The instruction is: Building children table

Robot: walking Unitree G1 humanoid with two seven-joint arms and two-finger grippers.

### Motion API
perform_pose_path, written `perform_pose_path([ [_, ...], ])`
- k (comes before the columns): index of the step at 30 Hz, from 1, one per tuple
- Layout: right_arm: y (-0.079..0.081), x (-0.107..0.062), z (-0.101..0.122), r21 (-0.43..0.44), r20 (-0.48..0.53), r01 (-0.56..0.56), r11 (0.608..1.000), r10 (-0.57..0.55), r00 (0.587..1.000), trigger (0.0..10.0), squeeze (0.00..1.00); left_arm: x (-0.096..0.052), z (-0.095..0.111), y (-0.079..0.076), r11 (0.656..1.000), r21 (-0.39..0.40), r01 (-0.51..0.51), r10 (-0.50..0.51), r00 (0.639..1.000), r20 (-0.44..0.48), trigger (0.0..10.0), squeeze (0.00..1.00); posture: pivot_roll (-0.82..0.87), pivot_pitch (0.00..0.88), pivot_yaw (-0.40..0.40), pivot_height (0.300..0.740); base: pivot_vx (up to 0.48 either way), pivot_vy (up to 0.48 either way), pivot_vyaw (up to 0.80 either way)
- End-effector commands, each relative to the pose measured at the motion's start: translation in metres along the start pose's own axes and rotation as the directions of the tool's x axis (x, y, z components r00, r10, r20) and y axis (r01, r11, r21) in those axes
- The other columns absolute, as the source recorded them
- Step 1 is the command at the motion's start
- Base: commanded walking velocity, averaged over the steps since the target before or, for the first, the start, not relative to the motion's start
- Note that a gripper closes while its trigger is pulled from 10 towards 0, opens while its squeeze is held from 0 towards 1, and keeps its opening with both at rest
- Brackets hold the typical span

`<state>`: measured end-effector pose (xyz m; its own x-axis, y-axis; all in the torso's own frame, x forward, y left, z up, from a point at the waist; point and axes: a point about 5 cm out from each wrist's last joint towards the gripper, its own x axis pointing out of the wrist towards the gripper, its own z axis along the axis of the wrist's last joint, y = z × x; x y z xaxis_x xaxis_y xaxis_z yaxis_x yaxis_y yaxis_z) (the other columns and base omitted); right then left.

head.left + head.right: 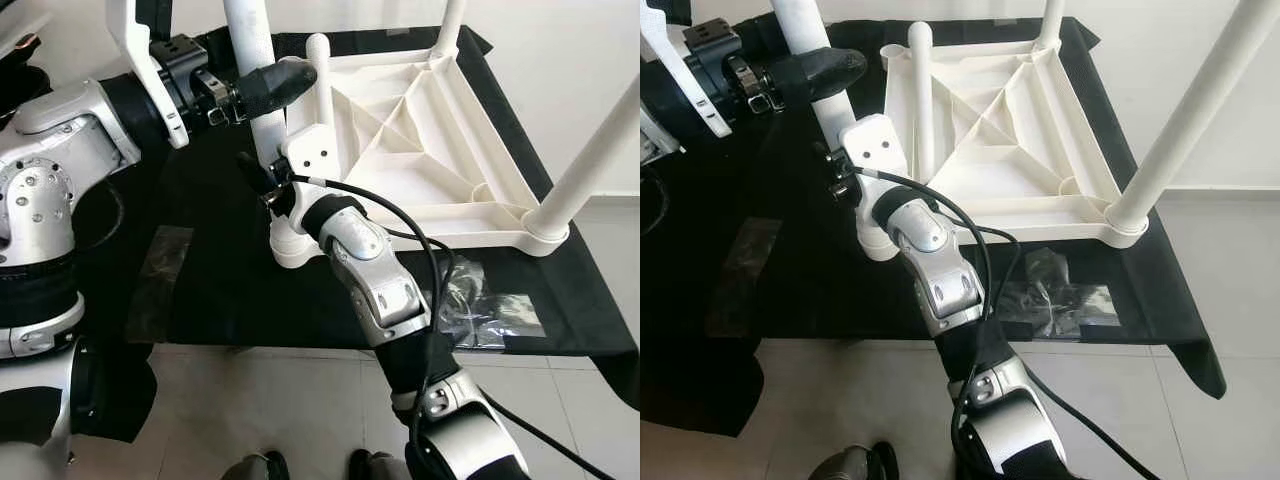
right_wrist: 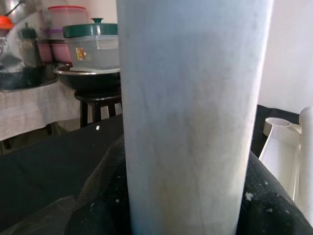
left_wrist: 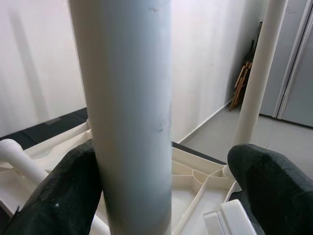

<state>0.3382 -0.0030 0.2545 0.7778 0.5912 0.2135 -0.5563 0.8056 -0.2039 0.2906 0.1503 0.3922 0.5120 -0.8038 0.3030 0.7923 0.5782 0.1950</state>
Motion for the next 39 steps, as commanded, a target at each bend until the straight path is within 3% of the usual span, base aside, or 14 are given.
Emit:
perform_pose_path([
  [1, 0.026, -0.019, -0.058, 0.113, -0.245, 0.048, 0.992, -0.019, 0.969, 0.0, 0.0, -0.005, 0.001, 0.0, 1.0, 0.027, -0.012, 0.013, 1.0, -0.026, 10.0, 0.0, -0.12, 0.19, 0.003, 0.74, 0.0, 0.0, 0.0],
  [3, 0.028, -0.021, -0.057, 0.111, -0.247, 0.06, 0.992, -0.031, 0.968, 0.0, 0.0, -0.004, 0.0, 0.001, 1.0, 0.026, -0.018, 0.018, 0.999, -0.029, 10.0, 0.0, -0.12, 0.187, 0.008, 0.74, 0.0, 0.0, 0.0],
  [4, 0.029, -0.021, -0.057, 0.109, -0.246, 0.066, 0.992, -0.037, 0.969, 0.0, 0.0, -0.004, 0.0, 0.002, 0.999, 0.024, -0.022, 0.023, 0.999, -0.03, 2.7, 0.0, -0.12, 0.186, 0.01, 0.74, 0.0, 0.0, 0.0],
  [5, 0.03, -0.02, -0.055, 0.107, -0.243, 0.069, 0.992, -0.041, 0.969, 0.0, 0.0, -0.003, -0.001, 0.003, 0.999, 0.026, -0.028, 0.029, 0.999, -0.035, 0.0, 0.0, -0.12, 0.184, 0.012, 0.74, 0.0, 0.0, 0.0],
  [14, 0.031, -0.019, -0.052, 0.108, -0.231, 0.074, 0.991, -0.047, 0.972, 0.0, 0.0, -0.002, -0.002, 0.006, 0.999, 0.019, -0.044, 0.045, 0.998, -0.045, 0.0, 0.0, -0.12, 0.184, 0.014, 0.74, 0.0, 0.0, 0.0],
  [15, 0.031, -0.02, -0.05, 0.108, -0.228, 0.069, 0.992, -0.043, 0.973, 6.0, 0.0, -0.002, -0.003, 0.006, 0.999, 0.018, -0.043, 0.044, 0.998, -0.047, 0.0, 0.0, -0.12, 0.185, 0.016, 0.74, 0.0, 0.0, 0.0],
  [16, 0.032, -0.02, -0.048, 0.107, -0.225, 0.064, 0.992, -0.039, 0.974, 10.0, 0.0, -0.002, -0.003, 0.006, 0.999, 0.017, -0.043, 0.044, 0.998, -0.048, 0.0, 0.0, -0.12, 0.186, 0.017, 0.74, 0.0, 0.0, 0.0],
  [19, 0.032, -0.019, -0.042, 0.109, -0.197, 0.041, 0.993, -0.019, 0.98, 10.0, 0.0, -0.002, -0.003, 0.007, 0.999, 0.014, -0.041, 0.042, 0.998, -0.052, 0.0, 0.0, -0.12, 0.189, 0.015, 0.74, 0.0, 0.0, 0.0],
  [20, 0.028, -0.016, -0.028, 0.131, -0.096, -0.047, 0.99, 0.059, 0.994, 10.0, 1.0, -0.002, -0.003, 0.006, 0.999, 0.013, -0.038, 0.038, 0.998, -0.053, 0.0, 0.0, -0.12, 0.187, 0.017, 0.74, 0.0, 0.0, 0.0],
  [26, 0.007, -0.012, -0.008, 0.122, 0.053, -0.201, 0.972, 0.196, 0.979, 10.0, 1.0, -0.002, -0.003, 0.005, 1.0, 0.011, -0.028, 0.028, 0.998, -0.051, 0.0, 0.0, -0.12, 0.186, 0.016, 0.74, 0.0, 0.0, 0.0],
  [33, -0.035, -0.008, 0.016, -0.025, 0.09, -0.53, 0.848, 0.53, 0.843, 10.0, 0.98, -0.001, -0.002, 0.002, 1.0, 0.007, -0.009, 0.01, 0.999, -0.044, 0.0, 0.0, -0.11, 0.181, 0.016, 0.74, 0.0, 0.0, 0.0],
  [34, -0.042, -0.009, 0.018, -0.062, 0.062, -0.597, 0.8, 0.6, 0.797, 10.0, 0.0, 0.0, -0.002, 0.0, 1.0, 0.006, -0.003, 0.004, 0.999, -0.045, 0.0, 0.0, -0.11, 0.18, 0.017, 0.74, 0.0, 0.0, 0.0],
  [36, -0.05, -0.01, 0.022, -0.06, 0.031, -0.714, 0.698, 0.716, 0.697, 10.0, 0.0, 0.001, -0.003, -0.002, 1.0, 0.004, 0.007, -0.007, 0.999, -0.047, 0.0, 0.0, -0.1, 0.18, 0.018, 0.74, 0.0, 0.0, 0.0],
  [39, -0.052, -0.009, 0.023, -0.047, 0.024, -0.737, 0.674, 0.739, 0.674, 10.0, 0.0, 0.001, -0.003, -0.003, 1.0, 0.003, 0.011, -0.011, 0.999, -0.047, 0.0, 0.0, -0.09, 0.182, 0.019, 0.74, 0.0, 0.0, 0.0],
])
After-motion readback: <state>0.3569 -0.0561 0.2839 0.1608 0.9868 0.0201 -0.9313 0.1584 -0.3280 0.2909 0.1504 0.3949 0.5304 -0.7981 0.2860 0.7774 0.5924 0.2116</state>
